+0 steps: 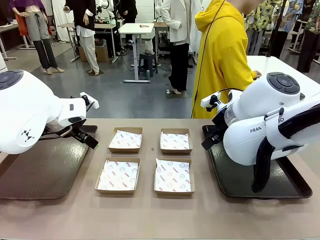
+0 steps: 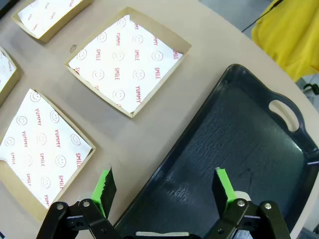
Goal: Individually package the donuts and arrange them on the tray.
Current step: Pick up one Paper togo box.
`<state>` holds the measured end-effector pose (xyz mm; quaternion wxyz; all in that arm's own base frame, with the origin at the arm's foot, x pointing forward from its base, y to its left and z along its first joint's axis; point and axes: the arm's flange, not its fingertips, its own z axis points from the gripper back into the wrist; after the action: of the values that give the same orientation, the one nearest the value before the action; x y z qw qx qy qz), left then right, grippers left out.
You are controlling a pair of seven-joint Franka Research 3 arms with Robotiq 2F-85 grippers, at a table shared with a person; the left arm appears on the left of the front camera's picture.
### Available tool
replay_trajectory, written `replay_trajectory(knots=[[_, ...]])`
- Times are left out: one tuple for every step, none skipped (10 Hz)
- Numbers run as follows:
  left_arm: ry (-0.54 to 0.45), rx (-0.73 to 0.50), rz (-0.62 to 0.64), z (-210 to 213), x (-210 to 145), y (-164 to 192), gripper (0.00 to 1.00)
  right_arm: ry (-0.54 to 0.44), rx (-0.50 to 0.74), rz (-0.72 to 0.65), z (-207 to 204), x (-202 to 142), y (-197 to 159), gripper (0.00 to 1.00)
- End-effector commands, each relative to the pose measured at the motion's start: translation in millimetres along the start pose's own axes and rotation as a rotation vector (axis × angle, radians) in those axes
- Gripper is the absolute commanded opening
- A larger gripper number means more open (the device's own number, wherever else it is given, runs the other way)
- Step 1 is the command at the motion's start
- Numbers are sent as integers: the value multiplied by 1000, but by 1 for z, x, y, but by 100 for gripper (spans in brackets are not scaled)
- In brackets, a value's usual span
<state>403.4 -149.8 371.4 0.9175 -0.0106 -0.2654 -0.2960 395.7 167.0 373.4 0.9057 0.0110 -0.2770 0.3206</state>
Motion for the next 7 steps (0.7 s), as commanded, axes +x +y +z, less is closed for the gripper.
replay_trajectory(knots=[[0, 0, 0, 0, 0, 0, 100, 0, 0, 0, 0, 0, 0, 100], [0, 0, 0, 0, 0, 0, 100, 0, 0, 0, 0, 0, 0, 100], [0, 0, 0, 0, 0, 0, 100, 0, 0, 0, 0, 0, 0, 100], [14, -37, -57, 22, -23, 1, 100, 4, -77, 22, 17, -15, 7, 100], [21, -69, -74, 49, -55, 0, 100, 9, -85, 47, 38, -39, 15, 100], [27, -101, -105, 76, -82, 0, 100, 31, -68, 79, 59, -63, 23, 100], [66, -130, -128, 95, -98, 8, 100, 46, -88, 85, 79, -83, 29, 100]])
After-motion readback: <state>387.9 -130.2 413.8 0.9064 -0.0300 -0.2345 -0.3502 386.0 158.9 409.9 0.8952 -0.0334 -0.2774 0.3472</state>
